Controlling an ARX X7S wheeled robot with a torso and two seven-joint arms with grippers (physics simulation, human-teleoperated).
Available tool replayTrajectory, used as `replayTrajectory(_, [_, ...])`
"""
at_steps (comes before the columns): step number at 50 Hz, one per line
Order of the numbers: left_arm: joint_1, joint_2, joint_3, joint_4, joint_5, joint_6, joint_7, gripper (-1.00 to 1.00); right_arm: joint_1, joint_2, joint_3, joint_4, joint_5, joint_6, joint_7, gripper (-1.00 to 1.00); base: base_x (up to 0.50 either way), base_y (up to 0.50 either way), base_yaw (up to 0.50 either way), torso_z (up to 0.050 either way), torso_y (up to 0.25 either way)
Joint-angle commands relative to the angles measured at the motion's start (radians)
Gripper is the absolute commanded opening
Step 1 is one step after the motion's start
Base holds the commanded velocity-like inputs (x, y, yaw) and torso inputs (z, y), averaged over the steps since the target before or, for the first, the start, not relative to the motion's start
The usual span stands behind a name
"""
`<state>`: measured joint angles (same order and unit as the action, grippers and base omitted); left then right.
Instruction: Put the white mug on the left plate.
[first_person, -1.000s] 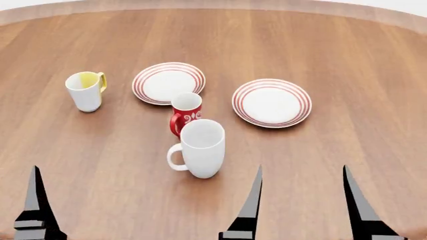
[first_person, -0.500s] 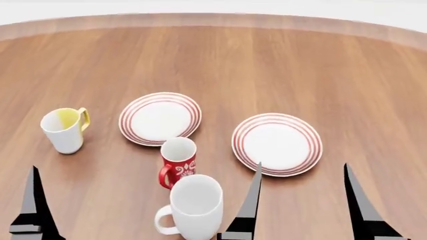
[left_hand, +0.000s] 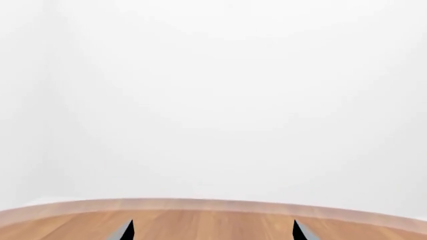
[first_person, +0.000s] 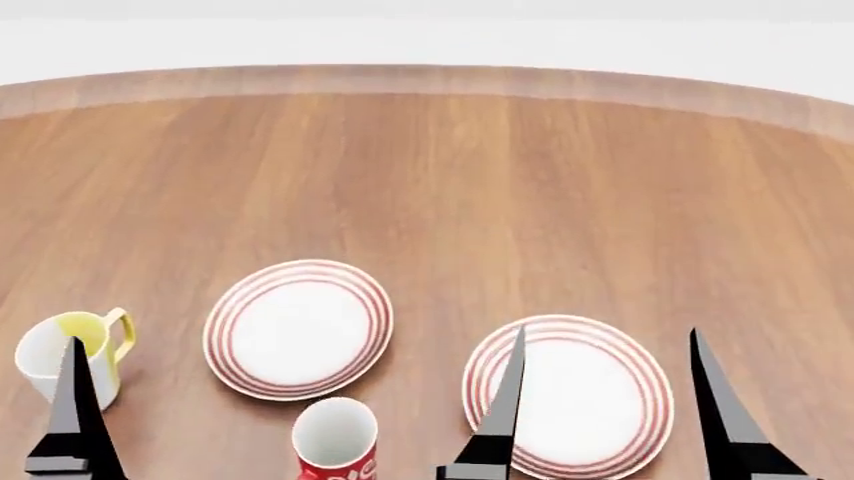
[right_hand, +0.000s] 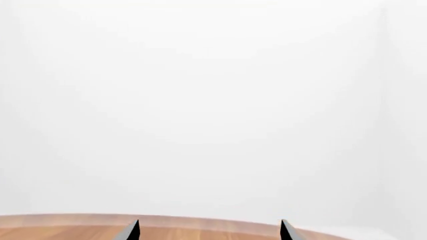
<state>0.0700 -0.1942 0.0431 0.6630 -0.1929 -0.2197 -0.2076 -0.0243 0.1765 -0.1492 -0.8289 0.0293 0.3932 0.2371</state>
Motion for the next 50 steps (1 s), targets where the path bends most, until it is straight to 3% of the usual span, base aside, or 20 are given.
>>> replayTrajectory(1, [0.007, 0.006, -0.013, 0.022, 0.001, -0.004, 0.015, 1.0, -0.001, -0.008, 0.019, -0.001, -0.002, -0.006, -0.01, 1.0, 0.5, 0.0, 0.0, 0.0, 0.0])
replayTrajectory(16, [0.004, -0.004, -0.005, 0.019, -0.007, -0.004, 0.006, 1.0, 0.004, 0.0, 0.016, 0.001, 0.008, -0.004, 0.005, 1.0, 0.5, 0.0, 0.0, 0.0, 0.001])
replayTrajectory(23, [0.004, -0.006, -0.007, 0.019, -0.026, -0.001, 0.004, 1.0, 0.01, 0.016, -0.013, 0.007, -0.025, 0.021, 0.013, 1.0, 0.0, 0.04, 0.0, 0.0, 0.001])
replayTrajectory(50, [0.005, -0.021, 0.01, -0.002, -0.021, 0.017, -0.015, 1.0, 0.015, 0.048, -0.041, 0.003, -0.018, 0.034, 0.039, 1.0, 0.0, 0.5, 0.0, 0.0, 0.0])
